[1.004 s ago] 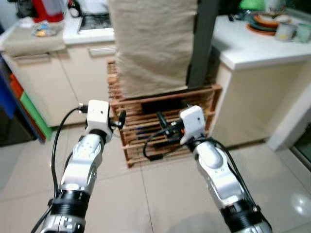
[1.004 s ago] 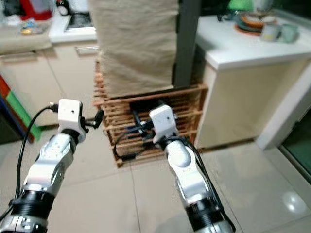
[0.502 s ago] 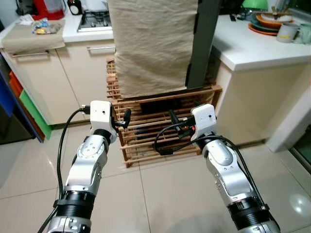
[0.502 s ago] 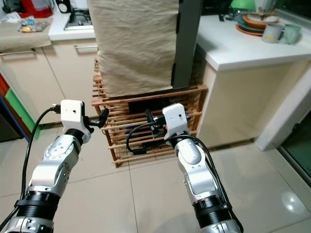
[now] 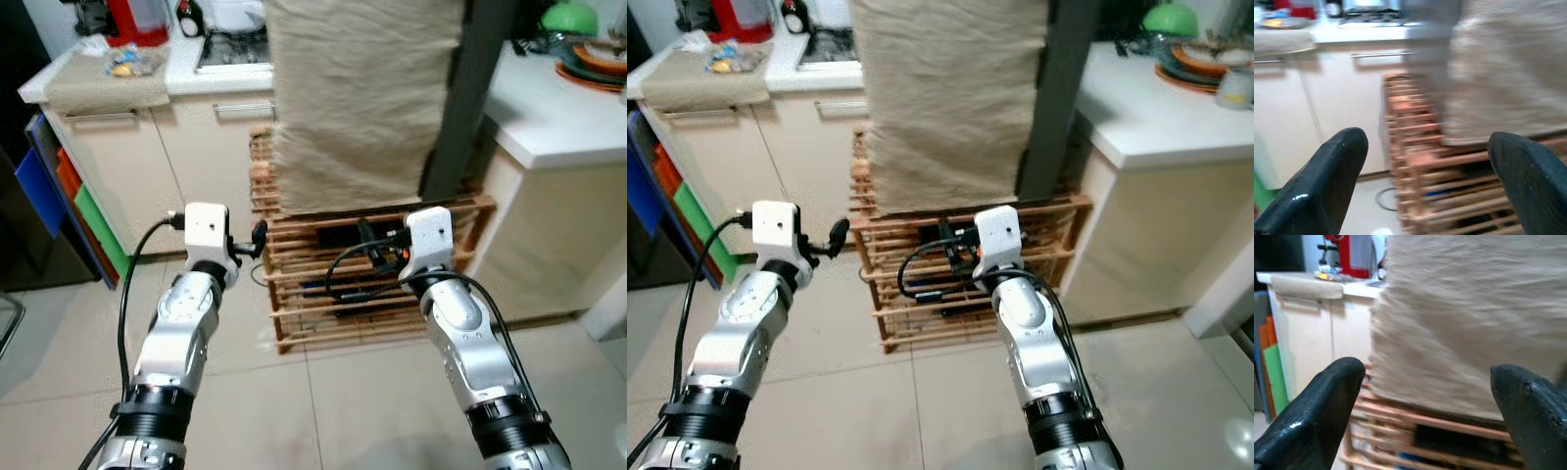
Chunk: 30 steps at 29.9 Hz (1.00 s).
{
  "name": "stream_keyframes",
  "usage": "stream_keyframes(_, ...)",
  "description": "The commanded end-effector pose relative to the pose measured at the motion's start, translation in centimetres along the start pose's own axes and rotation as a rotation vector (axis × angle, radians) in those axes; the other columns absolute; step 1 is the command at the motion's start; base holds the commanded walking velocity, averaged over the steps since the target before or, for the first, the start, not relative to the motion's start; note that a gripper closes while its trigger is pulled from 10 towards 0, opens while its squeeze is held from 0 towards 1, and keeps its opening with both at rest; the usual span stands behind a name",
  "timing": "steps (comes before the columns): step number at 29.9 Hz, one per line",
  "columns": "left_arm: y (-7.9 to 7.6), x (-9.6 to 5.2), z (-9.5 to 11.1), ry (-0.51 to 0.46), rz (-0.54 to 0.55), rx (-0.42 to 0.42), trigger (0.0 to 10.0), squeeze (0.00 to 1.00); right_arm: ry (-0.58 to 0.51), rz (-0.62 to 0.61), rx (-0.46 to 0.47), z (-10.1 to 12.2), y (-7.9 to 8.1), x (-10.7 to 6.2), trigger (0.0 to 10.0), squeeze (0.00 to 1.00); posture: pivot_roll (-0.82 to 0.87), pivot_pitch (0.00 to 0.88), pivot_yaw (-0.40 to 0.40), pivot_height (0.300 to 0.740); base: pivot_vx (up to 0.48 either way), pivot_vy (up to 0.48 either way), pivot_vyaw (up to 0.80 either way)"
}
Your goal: Restocking fridge
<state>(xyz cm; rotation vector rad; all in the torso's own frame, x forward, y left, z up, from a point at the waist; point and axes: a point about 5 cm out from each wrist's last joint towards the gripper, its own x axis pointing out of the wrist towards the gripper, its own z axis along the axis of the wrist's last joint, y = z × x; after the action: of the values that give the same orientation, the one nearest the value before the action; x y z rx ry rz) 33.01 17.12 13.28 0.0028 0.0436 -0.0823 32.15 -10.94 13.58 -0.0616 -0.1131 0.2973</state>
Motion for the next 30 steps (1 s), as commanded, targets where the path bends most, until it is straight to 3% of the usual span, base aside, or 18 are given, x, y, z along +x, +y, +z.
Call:
stream_keyframes(1,0.4,0.0,0.2,-0.004,0.01,-0.007,10.0,0.0,-0.031,-0.034,0.003,0.5,-0.8,-0.4,10.0,0.02,-0.11,0.0,0.059,0.74,0.281,0.39,0.0)
stream_keyframes(3,0.6,0.0,0.1,-0.002,0.009,0.002,10.0,0.0,-0.034,-0.053,0.008,0.5,-1.1,-0.6,10.0,0.02,-0.11,0.0,0.063,0.74,0.281,0.39,0.0)
stream_keyframes(5,1.5,-0.2,-0.4,0.022,0.014,0.049,10.0,0.0,-0.038,-0.148,0.045,0.4,-2.6,-1.4,10.0,0.02,-0.11,0.0,0.065,0.74,0.0,0.48,0.0)
stream_keyframes(10,2.8,-0.1,-0.1,0.016,0.027,0.055,10.0,0.0,0.019,-0.293,0.087,-0.5,-5.3,-1.9,10.0,0.02,-0.12,0.0,0.074,0.74,0.0,0.48,-0.32)
stream_keyframes(22,2.6,-0.7,0.0,-0.001,-0.008,-0.002,10.0,0.0,0.029,-0.265,0.033,-0.8,-4.9,-1.4,10.0,0.03,-0.09,0.0,0.056,0.74,0.0,0.48,-0.8)
stream_keyframes(30,2.0,-1.2,0.3,-0.027,-0.078,0.051,10.0,0.0,0.027,-0.255,0.025,-1.0,-4.6,-1.5,10.0,0.03,-0.09,0.0,0.06,0.74,0.0,0.474,-0.8)
